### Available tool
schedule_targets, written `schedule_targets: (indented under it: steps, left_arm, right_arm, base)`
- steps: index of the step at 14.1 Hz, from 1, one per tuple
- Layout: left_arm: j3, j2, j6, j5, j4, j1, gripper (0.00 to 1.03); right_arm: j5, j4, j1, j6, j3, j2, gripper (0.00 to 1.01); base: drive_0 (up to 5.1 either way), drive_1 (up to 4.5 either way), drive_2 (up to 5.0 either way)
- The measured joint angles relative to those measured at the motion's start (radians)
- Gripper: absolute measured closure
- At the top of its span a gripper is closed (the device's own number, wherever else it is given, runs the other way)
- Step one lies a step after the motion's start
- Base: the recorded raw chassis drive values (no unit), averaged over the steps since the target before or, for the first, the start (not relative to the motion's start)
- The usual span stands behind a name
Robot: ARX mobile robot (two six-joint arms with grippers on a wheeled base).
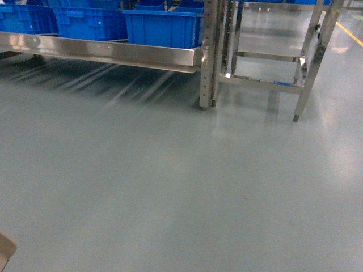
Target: Place part in tray to right shelf
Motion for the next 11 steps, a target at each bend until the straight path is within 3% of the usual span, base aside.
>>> schedule_targets:
  steps: [11]
  left_arm:
    - [0.0,0.0,0.0,0.0,-0.003,0.0,0.91]
  right_arm:
    - [0.0,0.003,0.0,0.0,0.0,0.0,0.03]
  base:
    - [4.5,-4.12,1.0]
